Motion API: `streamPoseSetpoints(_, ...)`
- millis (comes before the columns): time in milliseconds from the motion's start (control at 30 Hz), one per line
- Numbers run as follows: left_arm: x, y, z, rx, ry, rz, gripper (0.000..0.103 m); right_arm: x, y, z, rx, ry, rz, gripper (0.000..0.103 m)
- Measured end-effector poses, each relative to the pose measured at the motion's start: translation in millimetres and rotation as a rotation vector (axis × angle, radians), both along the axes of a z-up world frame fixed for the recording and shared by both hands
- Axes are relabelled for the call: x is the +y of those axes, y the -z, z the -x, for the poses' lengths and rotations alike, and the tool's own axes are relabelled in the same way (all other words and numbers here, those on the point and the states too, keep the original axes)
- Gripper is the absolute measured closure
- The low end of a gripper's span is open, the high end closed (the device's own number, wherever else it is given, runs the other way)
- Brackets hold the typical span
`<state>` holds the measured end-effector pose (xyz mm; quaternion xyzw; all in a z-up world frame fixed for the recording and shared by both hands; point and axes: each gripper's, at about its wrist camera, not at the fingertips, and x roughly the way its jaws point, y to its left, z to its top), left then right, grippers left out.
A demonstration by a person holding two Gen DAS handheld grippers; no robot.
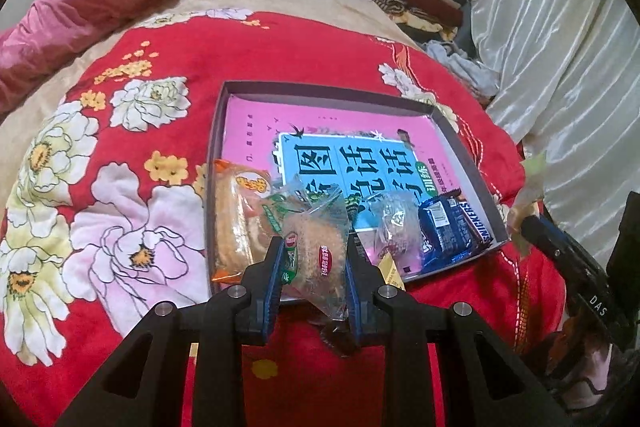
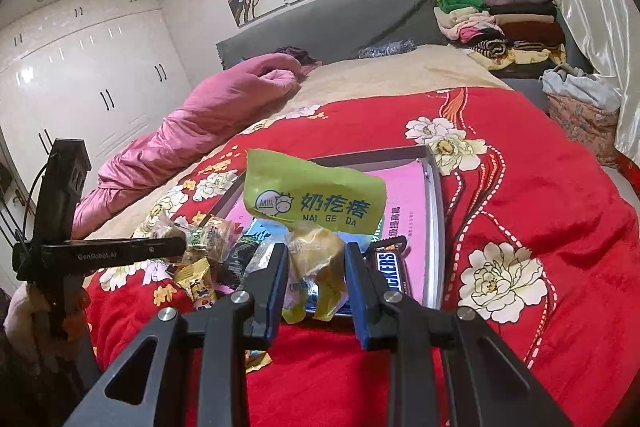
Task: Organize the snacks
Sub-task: 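Carry the clear bread bag and green-label bag over the tray with both tools, then lower and open the left tool into the tray while the right tool releases the green-label bag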
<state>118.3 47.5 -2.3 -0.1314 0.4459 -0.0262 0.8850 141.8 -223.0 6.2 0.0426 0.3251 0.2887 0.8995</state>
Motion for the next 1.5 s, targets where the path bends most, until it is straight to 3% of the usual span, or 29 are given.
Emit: streamPoseSetpoints(1500,-9.6,30.4,-25.6,0.07,0.029,0.015,0.075,2.0,24.2,-30.1,0.059,0.078,0.113,0.074)
